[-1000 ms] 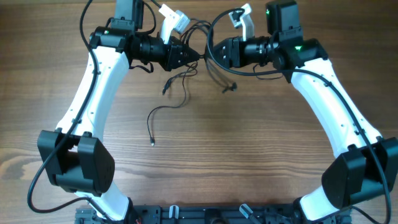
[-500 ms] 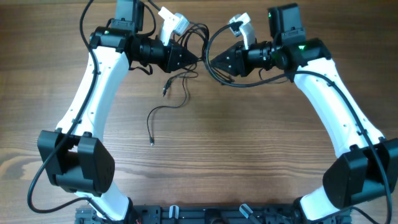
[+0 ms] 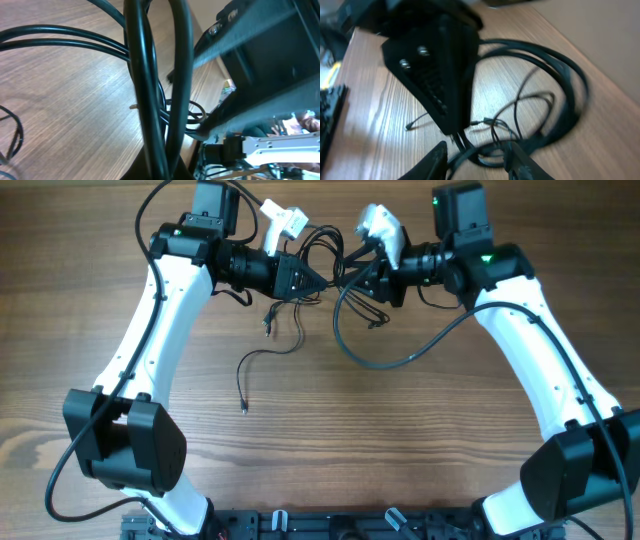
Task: Untangle cables
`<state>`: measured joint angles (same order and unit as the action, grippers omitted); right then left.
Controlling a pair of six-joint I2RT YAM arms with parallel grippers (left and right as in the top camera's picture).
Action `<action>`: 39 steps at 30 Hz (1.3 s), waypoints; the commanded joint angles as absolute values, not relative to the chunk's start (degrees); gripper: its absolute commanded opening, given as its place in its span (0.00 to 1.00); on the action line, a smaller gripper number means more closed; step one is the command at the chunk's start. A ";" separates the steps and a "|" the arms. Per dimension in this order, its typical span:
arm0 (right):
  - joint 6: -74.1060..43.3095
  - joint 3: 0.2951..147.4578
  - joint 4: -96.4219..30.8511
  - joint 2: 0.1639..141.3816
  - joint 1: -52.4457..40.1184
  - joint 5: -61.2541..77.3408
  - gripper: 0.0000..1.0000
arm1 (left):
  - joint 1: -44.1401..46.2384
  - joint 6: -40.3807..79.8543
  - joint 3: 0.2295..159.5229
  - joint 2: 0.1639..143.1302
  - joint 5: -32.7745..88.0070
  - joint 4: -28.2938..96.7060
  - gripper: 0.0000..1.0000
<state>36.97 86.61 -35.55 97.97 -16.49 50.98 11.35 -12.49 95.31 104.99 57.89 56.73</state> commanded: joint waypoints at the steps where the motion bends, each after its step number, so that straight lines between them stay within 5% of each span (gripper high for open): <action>1: 48.21 87.39 -35.33 96.53 -19.49 51.46 0.46 | 11.40 -11.27 95.46 104.38 61.23 56.90 0.04; 6: 54.59 87.39 -34.83 96.53 -22.65 42.92 0.56 | 11.46 -11.84 95.46 104.38 59.40 58.19 0.04; 13: 55.46 87.37 -33.52 96.53 -23.18 40.47 0.54 | 11.51 -23.79 95.46 104.38 58.13 64.18 0.04; 18: 55.29 87.37 -34.81 96.64 -23.18 40.49 0.26 | 11.51 -27.79 95.46 104.38 52.42 65.43 0.04; 25: 53.89 87.37 -34.50 97.19 -23.18 36.97 0.25 | 11.51 -31.14 95.46 104.38 52.45 65.98 0.04; 30: 47.57 87.37 -30.30 97.19 -23.20 34.35 0.32 | 11.51 -31.07 95.46 104.38 57.32 66.30 0.04; 39: 45.93 87.37 -27.97 97.19 -23.29 34.20 0.59 | 11.51 -30.85 95.46 104.38 61.71 66.92 0.04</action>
<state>46.96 86.61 -29.43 97.80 -23.44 35.51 11.25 -29.74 95.31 104.99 58.13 66.24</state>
